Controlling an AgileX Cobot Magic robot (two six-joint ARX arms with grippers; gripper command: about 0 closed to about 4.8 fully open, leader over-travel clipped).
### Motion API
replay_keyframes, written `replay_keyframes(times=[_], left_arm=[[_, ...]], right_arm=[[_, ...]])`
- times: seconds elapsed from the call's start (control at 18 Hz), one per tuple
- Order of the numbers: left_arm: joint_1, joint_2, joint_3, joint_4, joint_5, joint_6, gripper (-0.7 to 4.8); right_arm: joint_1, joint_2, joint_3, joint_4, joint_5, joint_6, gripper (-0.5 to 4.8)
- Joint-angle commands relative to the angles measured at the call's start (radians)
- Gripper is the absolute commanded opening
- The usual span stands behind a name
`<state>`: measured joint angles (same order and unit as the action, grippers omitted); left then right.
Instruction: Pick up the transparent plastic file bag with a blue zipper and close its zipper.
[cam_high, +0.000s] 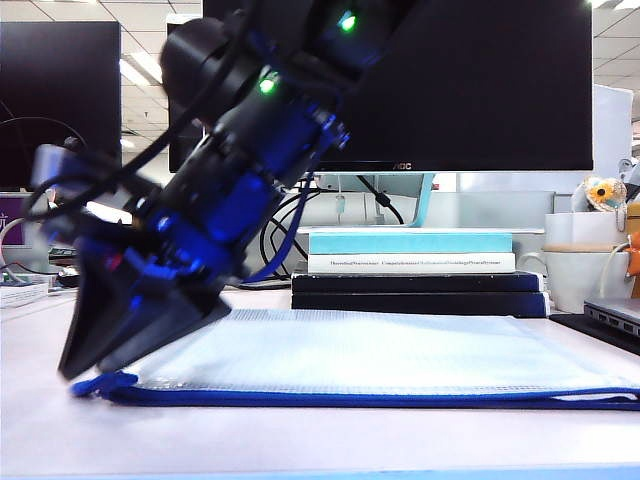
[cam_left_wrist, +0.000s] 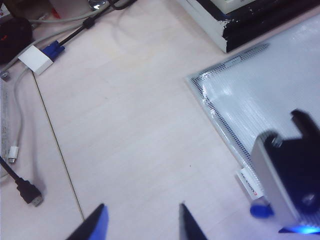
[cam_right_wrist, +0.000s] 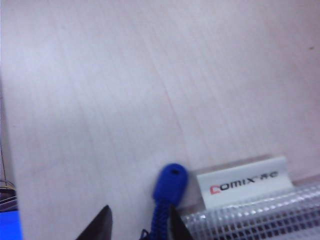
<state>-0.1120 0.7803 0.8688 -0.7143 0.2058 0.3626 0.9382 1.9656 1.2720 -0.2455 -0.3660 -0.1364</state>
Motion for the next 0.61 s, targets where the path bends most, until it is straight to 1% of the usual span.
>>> replay_keyframes(times=[0.06,0.11,0.17,0.22,0.33,0.44,0.61], left_arm=[[0.000,-0.001,0.004,0.011,0.005,-0.005,1.92],[0.000,-0.001,0.004,0.009,0.005,-0.006,1.92],[0.000,-0.001,0.003,0.008,0.005,-0.008,1.92],[0.000,-0.001,0.003,0.008,0.005,-0.008,1.92],[0.000,-0.001,0.003,0.008,0.005,-0.008,1.92],[0.000,-0.001,0.003,0.009,0.004,-0.007,1.92],[0.001,-0.001,0.003,0.015,0.004,-0.007,1.92]], right_arm=[[0.001,0.025,0.005,0.012,0.035,0.001,1.48],[0.000,0.026,0.005,0.012,0.035,0.001,1.41],[0.000,0.026,0.005,0.011,0.035,0.001,0.81],[0.000,0.026,0.005,0.011,0.039,0.001,0.68],[0.001,0.026,0.005,0.012,0.074,0.000,-0.05],[0.001,0.020,0.011,0.013,0.079,0.000,-0.05],[0.000,0.016,0.113,-0.122,0.081,-0.019,-0.05]])
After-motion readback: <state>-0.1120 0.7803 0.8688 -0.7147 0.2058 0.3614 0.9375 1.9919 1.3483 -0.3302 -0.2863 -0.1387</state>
